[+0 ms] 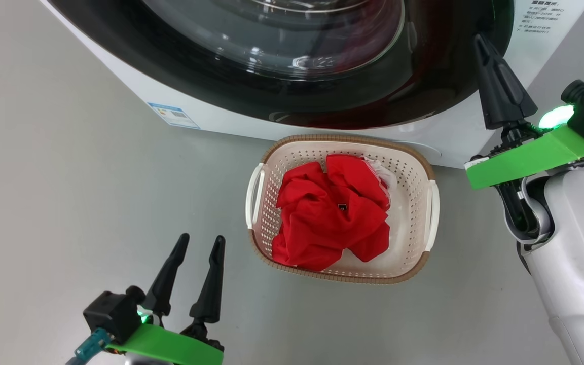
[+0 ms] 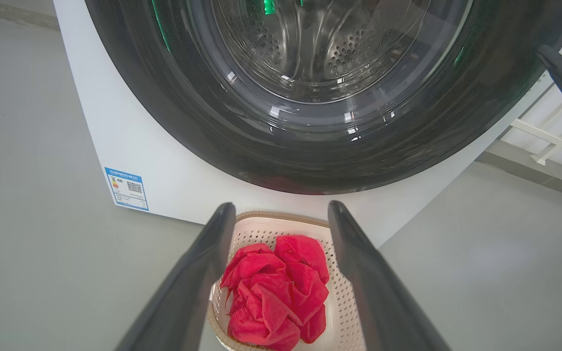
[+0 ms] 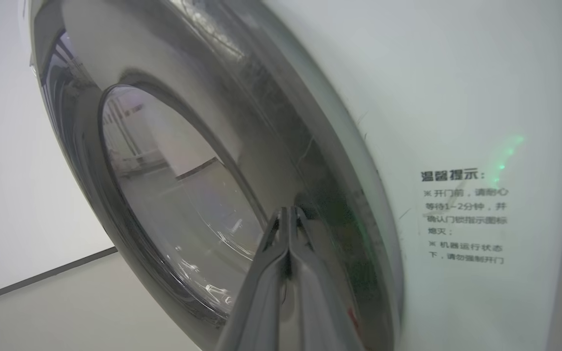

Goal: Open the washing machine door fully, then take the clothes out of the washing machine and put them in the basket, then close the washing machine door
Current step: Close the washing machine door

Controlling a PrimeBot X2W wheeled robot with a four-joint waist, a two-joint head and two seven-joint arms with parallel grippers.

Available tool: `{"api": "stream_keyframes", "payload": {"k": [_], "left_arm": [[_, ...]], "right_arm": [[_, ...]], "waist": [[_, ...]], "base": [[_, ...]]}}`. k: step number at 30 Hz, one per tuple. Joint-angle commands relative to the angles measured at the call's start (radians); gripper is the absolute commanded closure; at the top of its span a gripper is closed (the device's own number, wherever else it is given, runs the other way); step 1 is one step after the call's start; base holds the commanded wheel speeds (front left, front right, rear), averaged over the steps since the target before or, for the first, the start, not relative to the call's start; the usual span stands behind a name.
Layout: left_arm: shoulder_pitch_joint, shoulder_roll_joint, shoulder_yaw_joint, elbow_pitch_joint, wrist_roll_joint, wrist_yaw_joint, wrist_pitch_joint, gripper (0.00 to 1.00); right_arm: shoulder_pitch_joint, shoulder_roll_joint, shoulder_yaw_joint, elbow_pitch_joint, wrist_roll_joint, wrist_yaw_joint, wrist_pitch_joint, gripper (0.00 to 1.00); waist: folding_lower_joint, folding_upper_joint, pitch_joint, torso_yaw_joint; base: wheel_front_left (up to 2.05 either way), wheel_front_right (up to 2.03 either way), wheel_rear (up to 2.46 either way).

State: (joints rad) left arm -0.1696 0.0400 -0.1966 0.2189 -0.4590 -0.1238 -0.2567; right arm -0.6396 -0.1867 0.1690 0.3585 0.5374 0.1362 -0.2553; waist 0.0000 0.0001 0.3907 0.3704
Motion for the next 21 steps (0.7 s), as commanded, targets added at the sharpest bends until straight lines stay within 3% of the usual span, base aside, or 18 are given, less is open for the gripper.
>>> {"api": "stream_keyframes", "payload": {"k": [1,5,12,18,21], "left_arm": [[-0.020,0.010,0.029,-0.026,-0.005,0.002,-0.005,0.00],[-0.022,0.010,0.023,-0.020,-0.006,0.004,-0.005,0.00],[-0.006,0.010,0.041,-0.002,0.006,0.004,-0.005,0.00],[0.014,0.010,0.078,0.007,0.028,0.002,-0.005,0.00],[0.022,0.010,0.097,0.012,0.043,0.000,-0.005,0.00]], "right_arm": [[-0.033,0.004,-0.012,-0.028,0.000,-0.006,-0.006,1.00],[-0.032,0.010,-0.015,-0.027,-0.004,-0.006,-0.006,1.00],[0.072,0.022,0.112,-0.027,-0.009,-0.006,-0.006,1.00],[0.203,0.039,0.155,-0.044,0.000,-0.006,-0.006,1.00],[0.256,0.049,0.140,-0.050,0.001,-0.006,-0.006,0.88]], "waist": [[0.0000,-0.0001,0.001,0.001],[0.0000,-0.0001,-0.001,0.002],[0.0000,-0.0001,-0.051,-0.020],[0.0000,-0.0001,-0.102,-0.059],[0.0000,-0.0001,-0.126,-0.082]], "base": [[0.00,0.00,0.00],[0.00,0.00,0.00],[0.00,0.00,0.00],[0.00,0.00,0.00],[0.00,0.00,0.00]]}}
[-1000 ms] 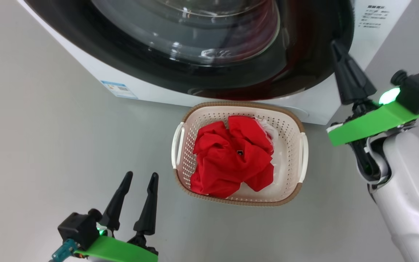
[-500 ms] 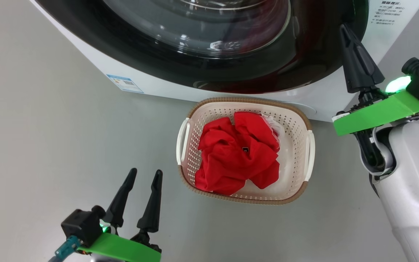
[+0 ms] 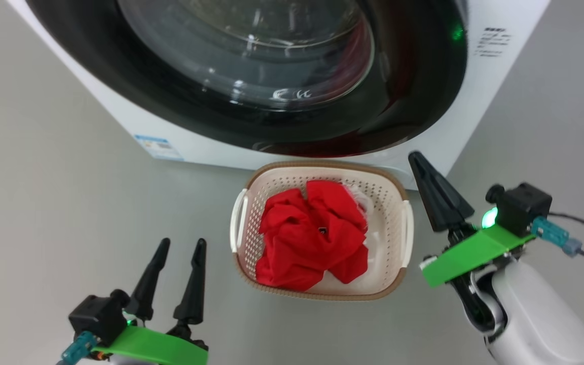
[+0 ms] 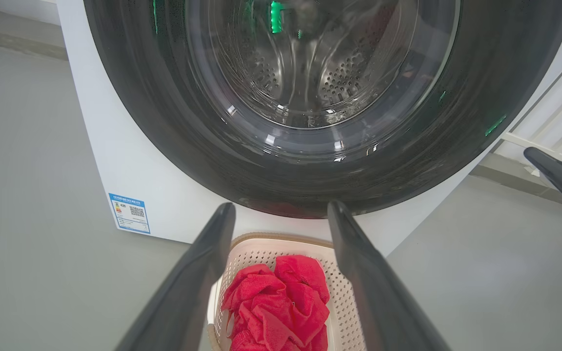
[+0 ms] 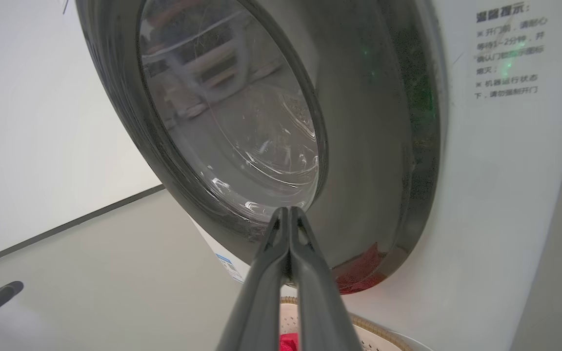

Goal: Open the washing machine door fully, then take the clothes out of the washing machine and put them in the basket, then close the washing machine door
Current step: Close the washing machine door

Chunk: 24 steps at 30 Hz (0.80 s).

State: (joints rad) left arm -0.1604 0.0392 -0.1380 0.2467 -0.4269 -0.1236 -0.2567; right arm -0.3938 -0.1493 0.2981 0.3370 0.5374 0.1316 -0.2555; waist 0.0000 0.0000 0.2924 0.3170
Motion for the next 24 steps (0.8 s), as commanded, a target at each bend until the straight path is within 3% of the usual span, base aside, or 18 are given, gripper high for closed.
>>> {"api": "stream_keyframes", "payload": {"k": [1,2,3,4,5,6,7,8,24], "left_arm": [[0.017,0.011,0.045,-0.014,0.015,-0.001,-0.005,0.00],[0.020,0.011,0.052,-0.012,0.020,-0.001,-0.005,0.00],[0.024,0.011,0.059,-0.011,0.025,-0.002,-0.005,0.00],[0.024,0.011,0.059,-0.011,0.025,-0.002,-0.005,0.00],[0.028,0.011,0.066,-0.010,0.030,-0.003,-0.005,0.00],[0.032,0.011,0.072,-0.009,0.036,-0.003,-0.005,0.00],[0.035,0.011,0.078,-0.009,0.042,-0.004,-0.005,0.00],[0.038,0.011,0.083,-0.008,0.047,-0.004,-0.005,0.00],[0.071,0.011,0.142,-0.039,0.107,-0.007,-0.005,0.00]], "right_arm": [[0.027,0.014,0.006,-0.030,0.000,-0.001,-0.006,0.82],[0.042,0.017,0.000,-0.032,-0.001,-0.001,-0.006,0.75],[0.055,0.019,-0.005,-0.033,-0.003,-0.001,-0.006,0.61],[0.055,0.019,-0.005,-0.033,-0.003,-0.001,-0.006,0.61],[0.068,0.020,-0.009,-0.035,-0.005,-0.001,-0.006,0.52],[0.081,0.021,-0.015,-0.037,-0.007,-0.001,-0.006,0.36],[0.091,0.022,-0.019,-0.038,-0.008,-0.001,-0.006,0.08],[0.101,0.022,-0.023,-0.040,-0.010,-0.001,-0.006,0.00],[0.241,0.024,-0.112,-0.061,-0.033,-0.001,-0.006,0.00]], "waist": [[0.0000,0.0000,-0.035,-0.036],[0.0000,0.0000,-0.043,-0.044],[0.0000,0.0000,-0.050,-0.052],[0.0000,0.0000,-0.050,-0.052],[0.0000,0.0000,-0.057,-0.061],[0.0000,0.0000,-0.064,-0.069],[0.0000,0.0000,-0.069,-0.078],[0.0000,0.0000,-0.076,-0.086],[0.0000,0.0000,-0.161,-0.186]], "base": [[0.00,0.00,0.00],[0.00,0.00,0.00],[0.00,0.00,0.00],[0.00,0.00,0.00],[0.00,0.00,0.00],[0.00,0.00,0.00],[0.00,0.00,0.00],[0.00,0.00,0.00],[0.00,0.00,0.00]]}}
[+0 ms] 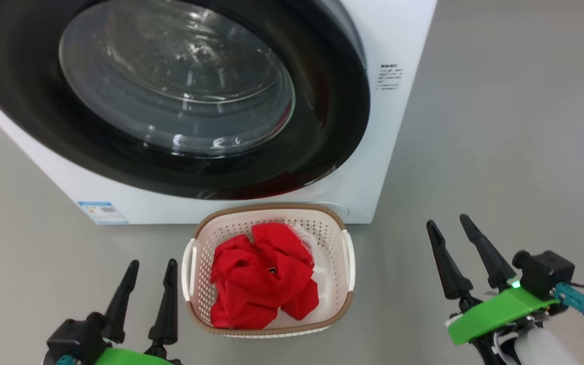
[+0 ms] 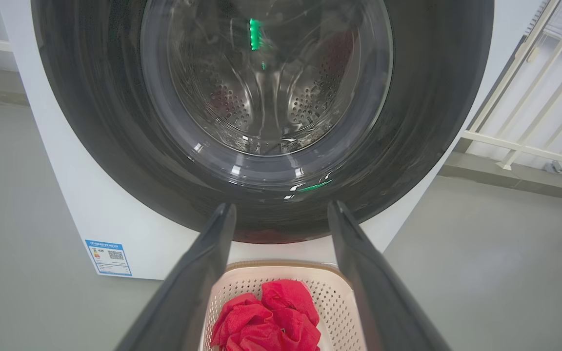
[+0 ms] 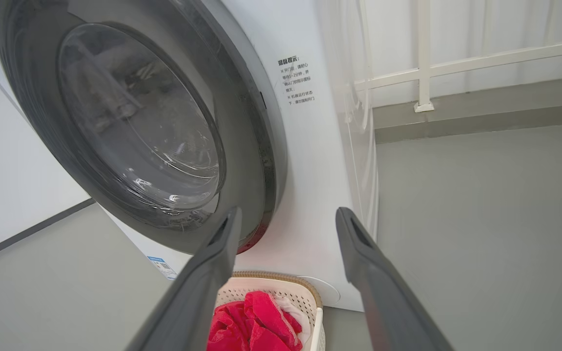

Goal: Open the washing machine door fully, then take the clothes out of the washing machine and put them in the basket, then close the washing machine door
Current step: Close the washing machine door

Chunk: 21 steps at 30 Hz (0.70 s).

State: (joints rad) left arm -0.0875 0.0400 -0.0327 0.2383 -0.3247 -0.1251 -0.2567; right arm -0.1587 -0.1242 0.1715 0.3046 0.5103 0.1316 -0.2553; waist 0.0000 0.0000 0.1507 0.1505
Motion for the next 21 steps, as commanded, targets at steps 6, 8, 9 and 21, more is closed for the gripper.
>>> {"api": "stream_keyframes", "payload": {"k": [6,8,9,21], "left_arm": [[0.019,0.010,0.053,-0.044,0.012,-0.005,-0.005,0.00],[0.025,0.010,0.051,-0.051,0.007,-0.005,-0.005,0.00],[0.030,0.010,0.054,-0.053,0.012,-0.005,-0.005,0.00],[0.067,0.010,0.086,-0.071,0.035,-0.005,-0.005,0.00]], "right_arm": [[0.067,-0.002,-0.030,-0.042,-0.013,-0.001,-0.006,0.00],[0.086,-0.003,-0.043,-0.046,-0.015,-0.001,-0.006,0.00],[0.095,-0.003,-0.050,-0.049,-0.015,-0.001,-0.006,0.00],[0.181,0.004,-0.117,-0.072,-0.021,-0.001,-0.006,0.00]], "waist": [[0.0000,0.0000,-0.038,-0.040],[0.0000,0.0000,-0.045,-0.048],[0.0000,0.0000,-0.048,-0.052],[0.0000,0.0000,-0.077,-0.090]], "base": [[0.00,0.00,0.00],[0.00,0.00,0.00],[0.00,0.00,0.00],[0.00,0.00,0.00]]}}
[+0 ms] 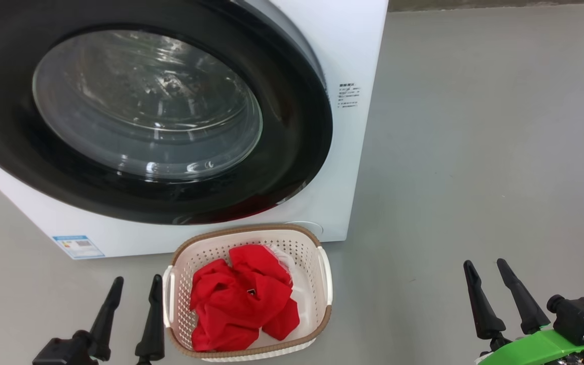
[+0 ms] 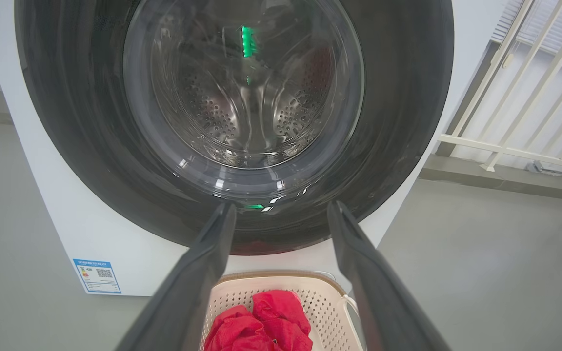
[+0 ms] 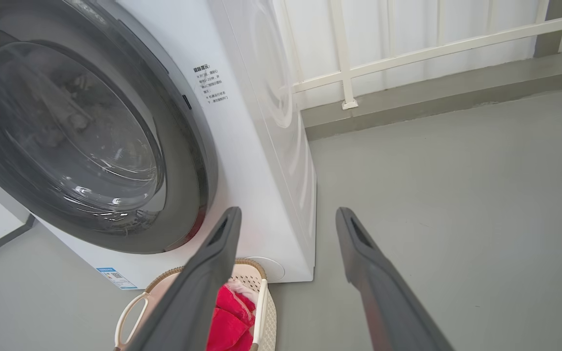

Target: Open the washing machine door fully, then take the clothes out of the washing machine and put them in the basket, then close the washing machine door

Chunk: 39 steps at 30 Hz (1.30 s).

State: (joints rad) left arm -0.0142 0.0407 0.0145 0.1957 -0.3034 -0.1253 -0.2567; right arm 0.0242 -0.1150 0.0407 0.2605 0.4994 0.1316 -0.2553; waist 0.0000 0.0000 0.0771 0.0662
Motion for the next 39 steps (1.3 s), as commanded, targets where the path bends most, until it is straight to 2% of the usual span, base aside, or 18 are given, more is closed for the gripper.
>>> {"api": "stream_keyframes", "payload": {"k": [1,28,29,30,35,39], "left_arm": [[-0.005,0.009,0.042,-0.028,0.015,-0.005,-0.005,0.00],[0.007,0.009,0.072,-0.014,-0.004,-0.005,-0.005,0.00],[0.007,0.009,0.073,-0.015,-0.006,-0.005,-0.005,1.00],[0.019,0.000,0.035,0.012,-0.003,0.001,0.000,1.00],[0.020,-0.011,0.023,0.088,-0.005,0.002,0.010,1.00],[0.018,-0.010,0.025,0.085,-0.047,0.001,0.022,1.00]], "right_arm": [[0.002,-0.004,0.012,-0.029,-0.011,-0.001,-0.006,0.00],[0.005,0.014,0.008,-0.028,-0.016,-0.001,-0.006,0.00],[0.005,0.014,0.008,-0.028,-0.016,-0.001,-0.006,1.00],[0.015,0.025,-0.016,0.002,-0.008,0.000,0.000,1.00],[0.016,0.043,-0.011,0.079,-0.007,0.000,0.002,1.00],[0.013,0.043,-0.015,0.074,0.030,0.000,0.012,1.00]], "waist": [[0.0000,0.0000,-0.004,-0.008],[0.0000,0.0000,-0.019,-0.011],[0.0000,0.0000,-0.019,-0.010],[0.0000,0.0000,-0.019,-0.011],[0.0000,0.0000,-0.019,-0.011],[0.0008,0.0000,-0.022,-0.013]], "base": [[0.00,0.00,0.00],[0.00,0.00,0.00],[0.00,0.00,0.00],[0.00,0.00,0.00],[0.00,0.00,0.00],[0.00,0.00,0.00]]}}
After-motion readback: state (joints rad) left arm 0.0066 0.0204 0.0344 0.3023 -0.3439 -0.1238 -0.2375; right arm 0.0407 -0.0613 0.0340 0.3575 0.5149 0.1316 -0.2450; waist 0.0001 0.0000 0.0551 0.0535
